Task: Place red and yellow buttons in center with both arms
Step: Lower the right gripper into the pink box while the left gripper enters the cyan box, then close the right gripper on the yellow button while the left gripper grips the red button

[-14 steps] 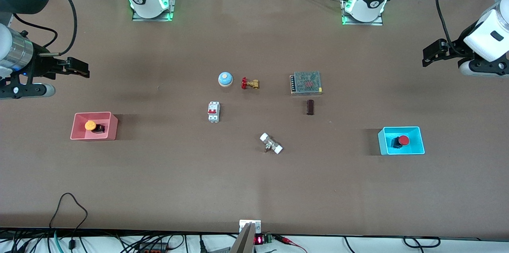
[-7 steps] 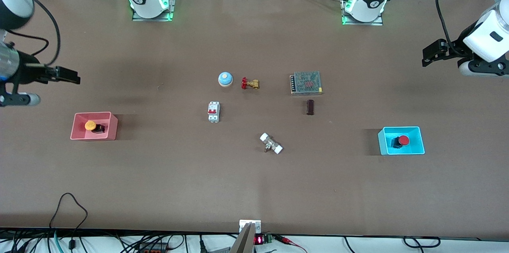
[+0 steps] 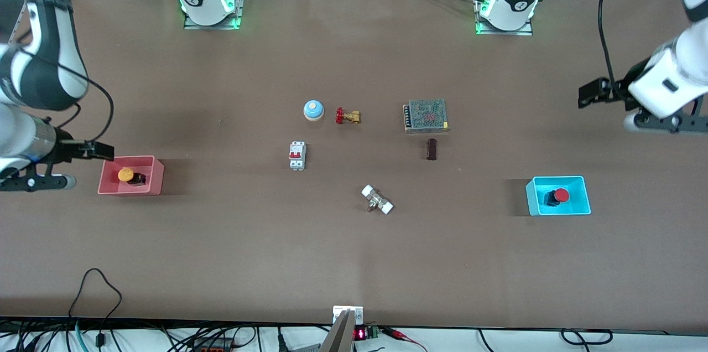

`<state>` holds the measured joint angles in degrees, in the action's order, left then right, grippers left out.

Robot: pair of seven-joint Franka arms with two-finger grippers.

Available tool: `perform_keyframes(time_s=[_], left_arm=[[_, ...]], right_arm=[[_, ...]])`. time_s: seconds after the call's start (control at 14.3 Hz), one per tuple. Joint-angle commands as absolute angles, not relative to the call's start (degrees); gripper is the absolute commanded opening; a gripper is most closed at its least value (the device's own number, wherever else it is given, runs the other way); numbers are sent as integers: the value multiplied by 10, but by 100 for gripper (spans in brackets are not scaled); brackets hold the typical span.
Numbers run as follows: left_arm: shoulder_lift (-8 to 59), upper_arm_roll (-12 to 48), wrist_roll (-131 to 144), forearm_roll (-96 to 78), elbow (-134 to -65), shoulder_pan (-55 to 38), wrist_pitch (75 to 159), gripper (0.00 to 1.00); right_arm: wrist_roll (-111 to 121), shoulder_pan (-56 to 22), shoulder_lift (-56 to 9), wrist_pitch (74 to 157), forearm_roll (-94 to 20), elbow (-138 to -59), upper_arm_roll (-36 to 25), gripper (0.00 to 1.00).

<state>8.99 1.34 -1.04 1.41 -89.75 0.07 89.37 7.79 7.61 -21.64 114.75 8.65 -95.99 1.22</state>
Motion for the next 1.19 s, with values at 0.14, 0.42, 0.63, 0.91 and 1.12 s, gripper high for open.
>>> perform_keyframes(time_s=[0.14, 0.42, 0.63, 0.91, 1.12], left_arm=[[226, 8, -35, 39, -867, 33, 1038, 100], [263, 8, -35, 38, -938, 34, 1193, 100], [264, 7, -42, 40, -1018, 40, 1310, 100], [290, 8, -54, 39, -1068, 49, 1428, 100], [314, 8, -54, 39, -1070, 55, 1459, 100]], right_arm=[[91, 92, -241, 1253, 100, -1015, 22, 100], [91, 105, -253, 1368, 118, -1081, 23, 100], [100, 112, -273, 1394, 119, -1085, 23, 100], [122, 119, -295, 1397, 119, -1083, 23, 100], [128, 118, -311, 1414, 119, -1082, 23, 100]])
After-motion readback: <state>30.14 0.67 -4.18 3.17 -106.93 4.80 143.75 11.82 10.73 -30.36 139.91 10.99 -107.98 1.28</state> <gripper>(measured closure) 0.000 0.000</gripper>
